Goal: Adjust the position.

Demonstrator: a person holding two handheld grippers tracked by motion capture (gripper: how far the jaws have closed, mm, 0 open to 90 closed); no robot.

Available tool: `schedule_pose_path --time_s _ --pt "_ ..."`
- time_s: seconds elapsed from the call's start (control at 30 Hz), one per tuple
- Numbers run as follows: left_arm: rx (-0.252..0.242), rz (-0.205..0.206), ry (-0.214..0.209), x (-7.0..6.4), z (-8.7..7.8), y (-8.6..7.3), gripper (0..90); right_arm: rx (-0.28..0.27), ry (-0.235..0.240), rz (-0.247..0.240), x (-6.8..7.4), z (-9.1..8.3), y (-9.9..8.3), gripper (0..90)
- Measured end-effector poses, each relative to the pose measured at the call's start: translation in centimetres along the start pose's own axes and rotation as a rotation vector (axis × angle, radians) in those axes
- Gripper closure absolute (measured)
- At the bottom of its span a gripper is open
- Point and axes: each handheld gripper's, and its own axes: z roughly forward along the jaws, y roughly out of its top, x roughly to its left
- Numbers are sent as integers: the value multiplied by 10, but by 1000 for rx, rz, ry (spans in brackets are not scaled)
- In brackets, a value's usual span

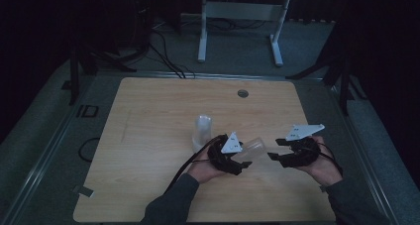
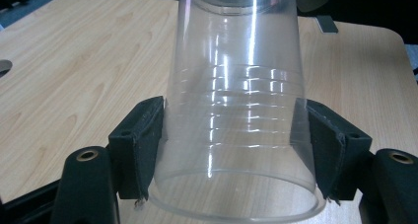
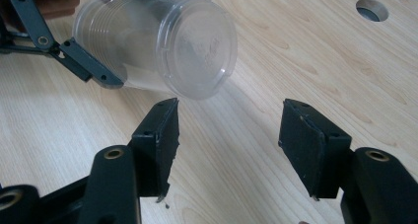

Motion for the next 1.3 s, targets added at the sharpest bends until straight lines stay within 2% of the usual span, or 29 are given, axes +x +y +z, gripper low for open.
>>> schedule_pose_path --time_s 0.23,0.57,0.97,1.3 --pt "33 18 -7 -2 2 2 301 41 -7 -43 3 -1 5 386" --pt "61 37 -6 -1 3 5 302 121 -2 -130 4 -5 17 382" --pt "80 43 -23 0 4 5 304 171 5 -213 6 -6 27 381" --pt "118 87 -48 3 1 14 304 190 8 -249 7 -8 33 382"
